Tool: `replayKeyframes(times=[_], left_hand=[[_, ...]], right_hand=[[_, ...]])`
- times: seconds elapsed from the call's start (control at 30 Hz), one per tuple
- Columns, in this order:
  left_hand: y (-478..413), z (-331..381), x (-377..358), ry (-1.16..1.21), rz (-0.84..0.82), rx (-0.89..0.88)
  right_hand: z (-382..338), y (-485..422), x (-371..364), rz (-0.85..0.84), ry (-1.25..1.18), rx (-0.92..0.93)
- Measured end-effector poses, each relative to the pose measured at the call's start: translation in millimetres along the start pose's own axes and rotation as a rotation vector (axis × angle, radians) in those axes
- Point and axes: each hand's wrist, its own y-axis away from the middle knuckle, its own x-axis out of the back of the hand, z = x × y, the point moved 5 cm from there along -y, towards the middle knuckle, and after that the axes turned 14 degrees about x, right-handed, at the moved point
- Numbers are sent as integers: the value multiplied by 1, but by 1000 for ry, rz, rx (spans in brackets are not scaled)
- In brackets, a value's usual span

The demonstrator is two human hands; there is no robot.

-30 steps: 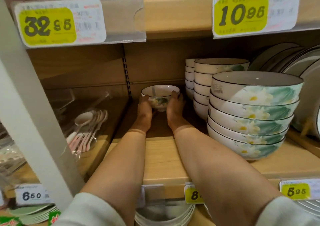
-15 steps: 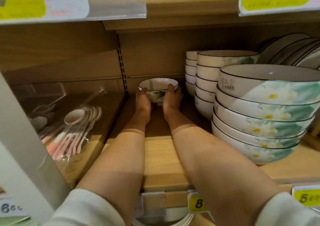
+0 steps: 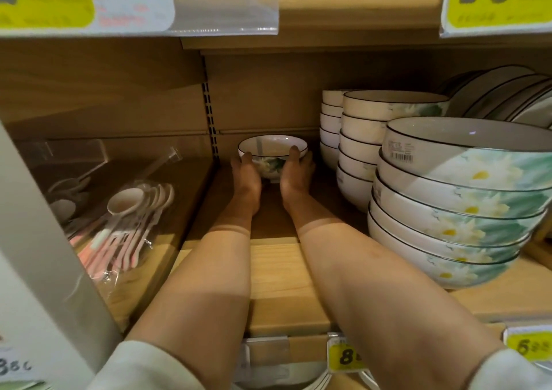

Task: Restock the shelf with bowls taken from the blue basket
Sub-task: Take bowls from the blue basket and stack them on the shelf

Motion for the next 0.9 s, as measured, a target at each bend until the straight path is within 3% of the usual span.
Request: replayKeyframes(times=[0.23, 0.47, 0.67, 0.9], left_hand=[[25, 0, 11, -105, 141, -64], [117, 4, 36, -217, 221, -38], [220, -5, 65, -136, 190, 38], [363, -23, 92, -69, 72, -115]], right_hand=[[-15, 31, 21, -9, -9, -12], [-46, 86, 59, -84, 7, -87], [-81, 158, 106, -191, -26, -48], [-119, 247, 161, -351, -261, -32]])
